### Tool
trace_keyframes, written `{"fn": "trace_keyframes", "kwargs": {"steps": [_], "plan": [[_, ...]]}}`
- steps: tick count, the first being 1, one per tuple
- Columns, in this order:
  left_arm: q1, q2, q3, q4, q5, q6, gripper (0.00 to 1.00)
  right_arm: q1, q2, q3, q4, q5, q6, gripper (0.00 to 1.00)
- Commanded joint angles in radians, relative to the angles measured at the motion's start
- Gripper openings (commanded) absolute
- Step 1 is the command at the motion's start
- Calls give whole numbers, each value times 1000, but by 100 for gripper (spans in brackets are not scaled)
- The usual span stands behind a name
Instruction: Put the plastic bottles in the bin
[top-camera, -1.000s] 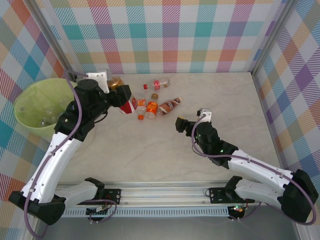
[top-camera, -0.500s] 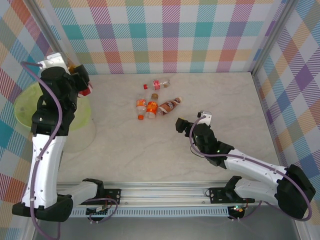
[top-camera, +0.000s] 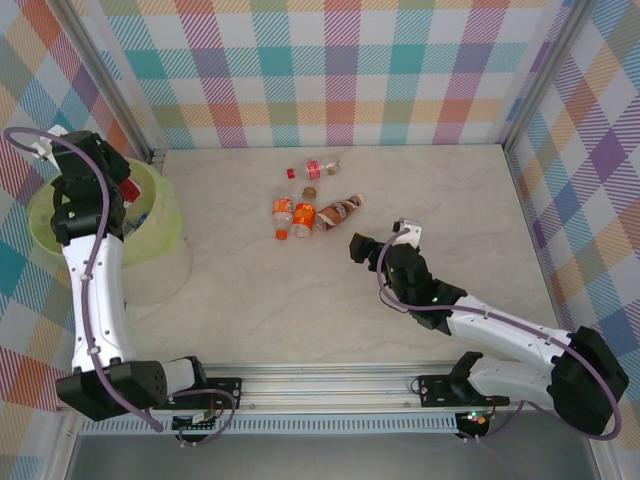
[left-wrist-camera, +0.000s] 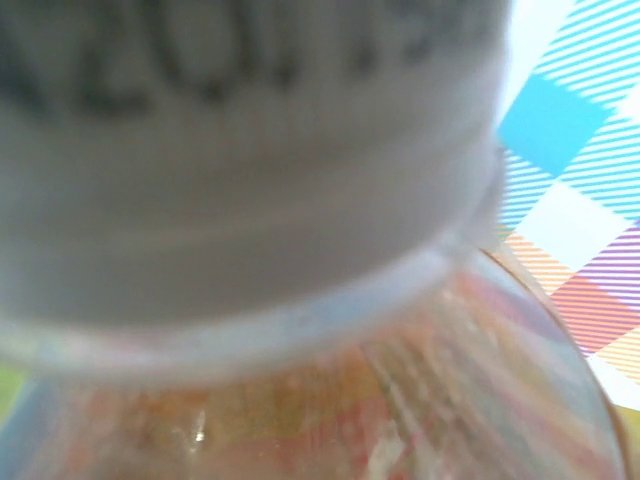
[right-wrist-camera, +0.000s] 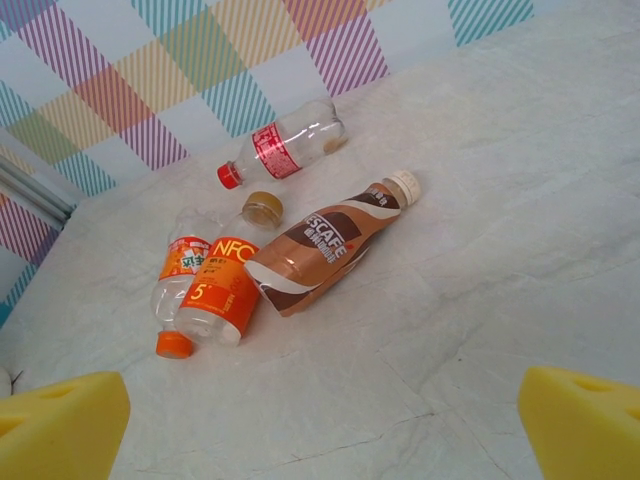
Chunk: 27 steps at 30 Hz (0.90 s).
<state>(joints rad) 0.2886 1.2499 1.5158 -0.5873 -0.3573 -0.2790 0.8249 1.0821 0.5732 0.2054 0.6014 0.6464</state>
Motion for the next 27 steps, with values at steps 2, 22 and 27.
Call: {"fn": "trace_keyframes", "kwargs": {"steps": [2, 22, 27], "plan": [[40, 10, -27, -32, 94, -95, 82, -3, -22, 34, -24, -7, -14, 100], [-270, -119, 16, 31, 184, -86, 100, -4, 40, 81, -26, -6, -12, 100], [-490, -71, -18, 105, 145, -20, 100, -4, 40, 85, -5, -41, -27, 100]]}}
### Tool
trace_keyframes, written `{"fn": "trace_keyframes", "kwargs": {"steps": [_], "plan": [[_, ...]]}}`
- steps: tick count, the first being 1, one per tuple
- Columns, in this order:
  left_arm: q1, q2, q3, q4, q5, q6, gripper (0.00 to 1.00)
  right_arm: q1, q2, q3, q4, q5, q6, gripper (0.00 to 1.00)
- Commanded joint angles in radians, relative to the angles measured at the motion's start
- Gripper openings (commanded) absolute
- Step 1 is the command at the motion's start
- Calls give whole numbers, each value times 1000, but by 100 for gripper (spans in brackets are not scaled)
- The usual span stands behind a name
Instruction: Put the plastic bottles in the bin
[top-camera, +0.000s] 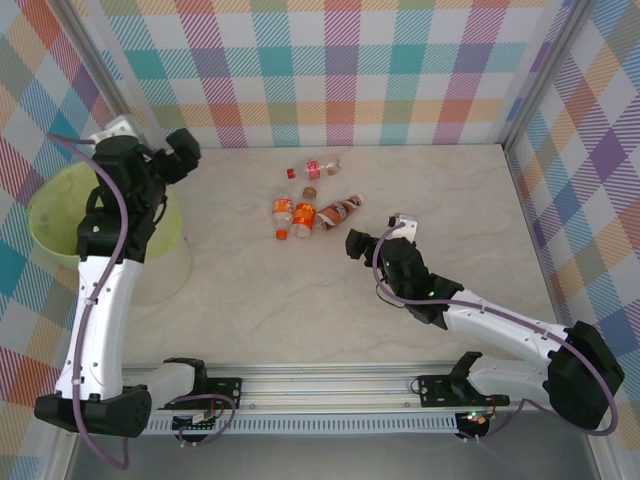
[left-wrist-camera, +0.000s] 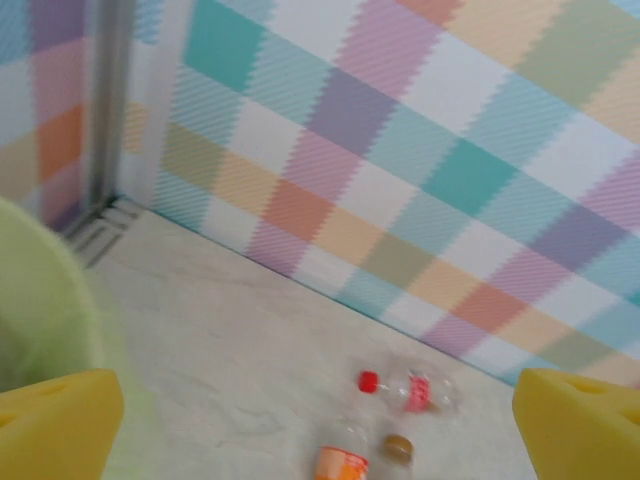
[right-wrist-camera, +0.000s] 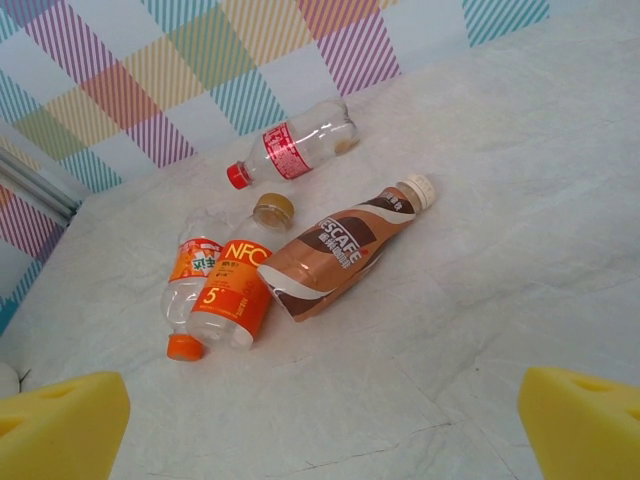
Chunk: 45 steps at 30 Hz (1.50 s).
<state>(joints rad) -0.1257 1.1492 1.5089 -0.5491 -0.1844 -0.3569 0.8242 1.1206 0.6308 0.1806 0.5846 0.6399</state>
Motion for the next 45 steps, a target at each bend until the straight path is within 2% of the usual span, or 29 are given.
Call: {"fn": "trace_keyframes", "kwargs": {"steps": [1, 4, 7, 12, 18, 21, 24, 27, 34, 45], "plan": [[-116, 50, -17, 83, -30, 74, 100, -3, -1, 30, 18, -34, -28, 100], [-204, 134, -16, 101, -16, 94, 100, -3, -10, 42, -17, -50, -34, 100], [-246, 238, -33, 135, 54, 101, 100, -3, -22, 49, -59, -50, -34, 100], [-258, 412, -61, 193, 164, 88, 100, -3, -61, 37, -84, -41, -20, 100], [-258, 588, -71, 237, 236, 149, 100, -3, -129, 24, -130, -15, -14, 100], [-255, 637, -79, 230, 184, 127, 100, -3, -166, 11, -157, -1, -1, 100], [-235, 689, -47, 172, 113, 47, 100, -3, -201, -15, -164, 15, 26, 100], [-200, 741, -35, 171, 144, -11, 98, -3, -225, -35, -161, 26, 48, 100], [-187, 868, 25, 174, 223, 4, 90, -3, -259, -39, -183, 32, 63, 100], [-183, 1011, 125, 142, 187, -5, 75, -3, -285, -36, -227, 34, 82, 99]]}}
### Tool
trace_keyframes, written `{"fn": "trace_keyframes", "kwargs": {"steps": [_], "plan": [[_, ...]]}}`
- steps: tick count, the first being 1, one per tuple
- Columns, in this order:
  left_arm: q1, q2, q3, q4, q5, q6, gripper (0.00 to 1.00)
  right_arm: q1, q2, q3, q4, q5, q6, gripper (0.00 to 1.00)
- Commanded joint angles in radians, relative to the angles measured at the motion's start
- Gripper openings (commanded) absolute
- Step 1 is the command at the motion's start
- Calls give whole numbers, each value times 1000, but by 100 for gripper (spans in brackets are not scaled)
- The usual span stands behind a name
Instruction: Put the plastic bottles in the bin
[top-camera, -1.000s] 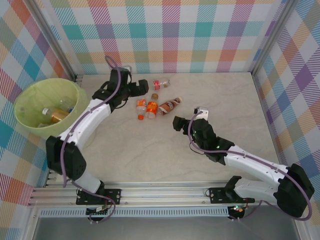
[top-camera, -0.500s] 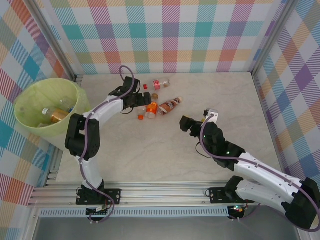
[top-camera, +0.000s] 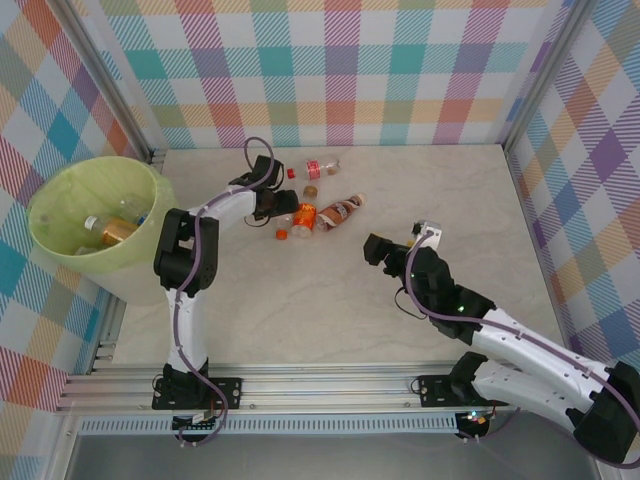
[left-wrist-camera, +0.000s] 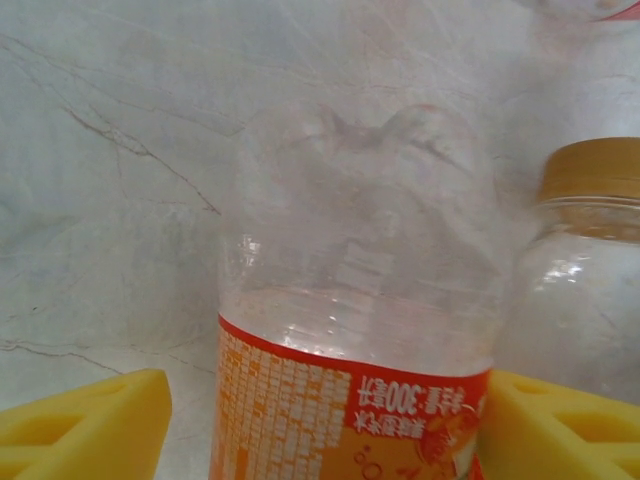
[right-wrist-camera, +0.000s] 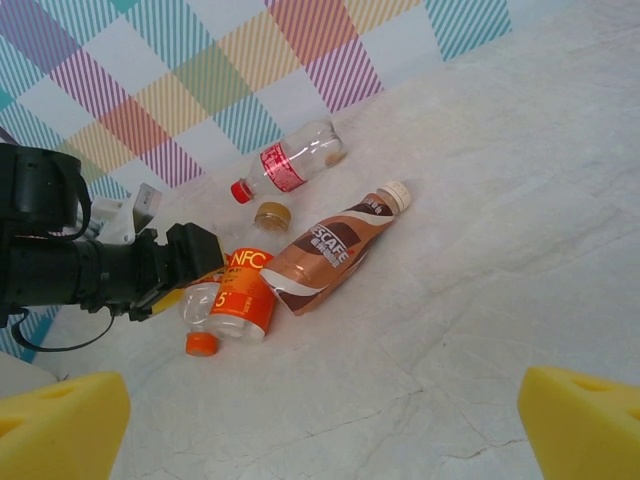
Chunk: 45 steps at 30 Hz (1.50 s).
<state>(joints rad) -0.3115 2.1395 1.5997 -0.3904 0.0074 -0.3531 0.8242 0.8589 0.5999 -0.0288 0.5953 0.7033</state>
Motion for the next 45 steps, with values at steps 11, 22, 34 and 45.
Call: {"fn": "trace_keyframes", "kwargs": {"steps": [11, 22, 34, 45], "plan": [[32, -89, -90, 87, 59, -10, 54, -3, -23, -10, -11, 27, 4, 100], [31, -413, -326, 245, 187, -29, 44, -3, 87, 52, 131, -259, -232, 100], [33, -740, -308, 174, 322, -43, 43, -3, 207, 126, 252, -478, -271, 100], [32, -972, -203, -52, 46, 73, 43, -2, 254, 180, 293, -602, -277, 100]]}}
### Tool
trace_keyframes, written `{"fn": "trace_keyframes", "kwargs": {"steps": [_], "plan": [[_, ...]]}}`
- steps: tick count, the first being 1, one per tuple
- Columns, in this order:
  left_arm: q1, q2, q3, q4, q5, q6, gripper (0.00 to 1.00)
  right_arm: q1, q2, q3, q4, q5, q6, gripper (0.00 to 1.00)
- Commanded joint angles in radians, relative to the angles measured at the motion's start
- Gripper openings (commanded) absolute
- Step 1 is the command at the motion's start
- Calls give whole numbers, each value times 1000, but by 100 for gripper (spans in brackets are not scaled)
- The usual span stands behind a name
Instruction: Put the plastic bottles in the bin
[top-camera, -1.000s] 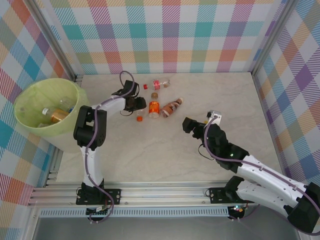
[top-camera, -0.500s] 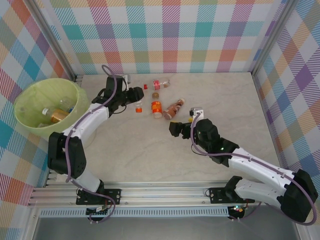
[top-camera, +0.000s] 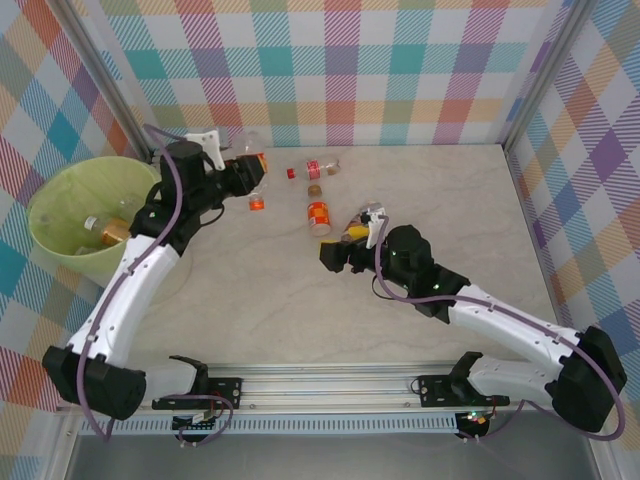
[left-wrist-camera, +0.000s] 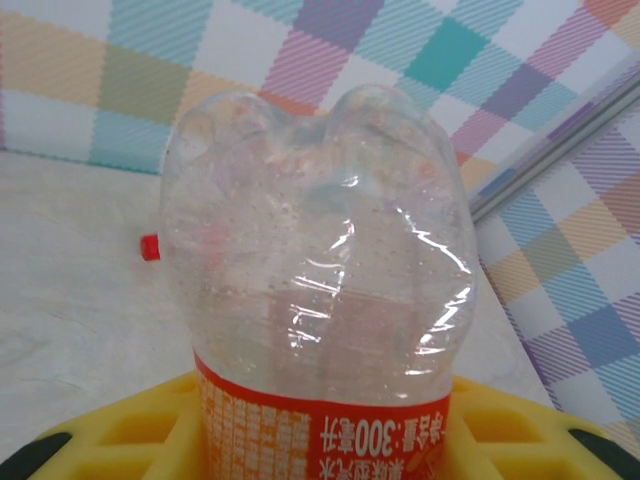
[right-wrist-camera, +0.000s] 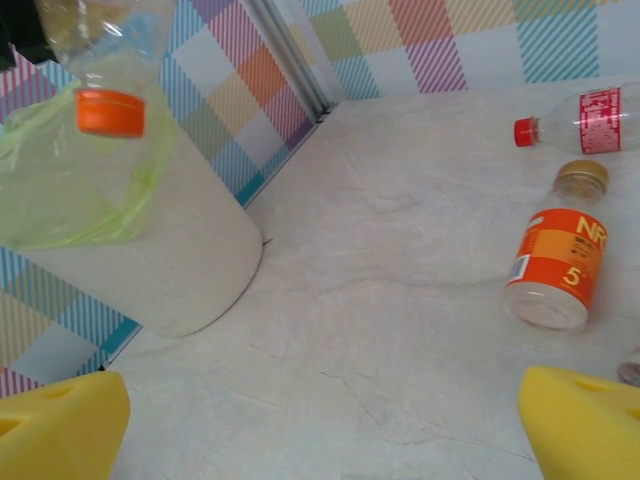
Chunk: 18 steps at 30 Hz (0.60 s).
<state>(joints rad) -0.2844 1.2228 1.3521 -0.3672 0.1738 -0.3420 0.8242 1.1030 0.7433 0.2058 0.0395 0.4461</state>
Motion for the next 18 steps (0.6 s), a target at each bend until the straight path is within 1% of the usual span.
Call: {"fn": "trace_keyframes", "kwargs": {"steps": [1, 8, 13, 15, 18], "plan": [[5, -73, 51, -89, -165, 74, 42, -2, 13, 39, 64, -49, -20, 100], [5, -156, 72, -137, -386, 160, 42, -2, 39, 40, 130, -108, -35, 100], [15, -162, 107, -179, -626, 244, 42, -2, 58, 51, 141, -105, -44, 100], [45, -157, 119, -189, -692, 265, 42, -2, 67, 60, 142, -101, -46, 100], [141, -157, 124, -188, -721, 264, 42, -2, 84, 73, 140, -107, -49, 100]]}}
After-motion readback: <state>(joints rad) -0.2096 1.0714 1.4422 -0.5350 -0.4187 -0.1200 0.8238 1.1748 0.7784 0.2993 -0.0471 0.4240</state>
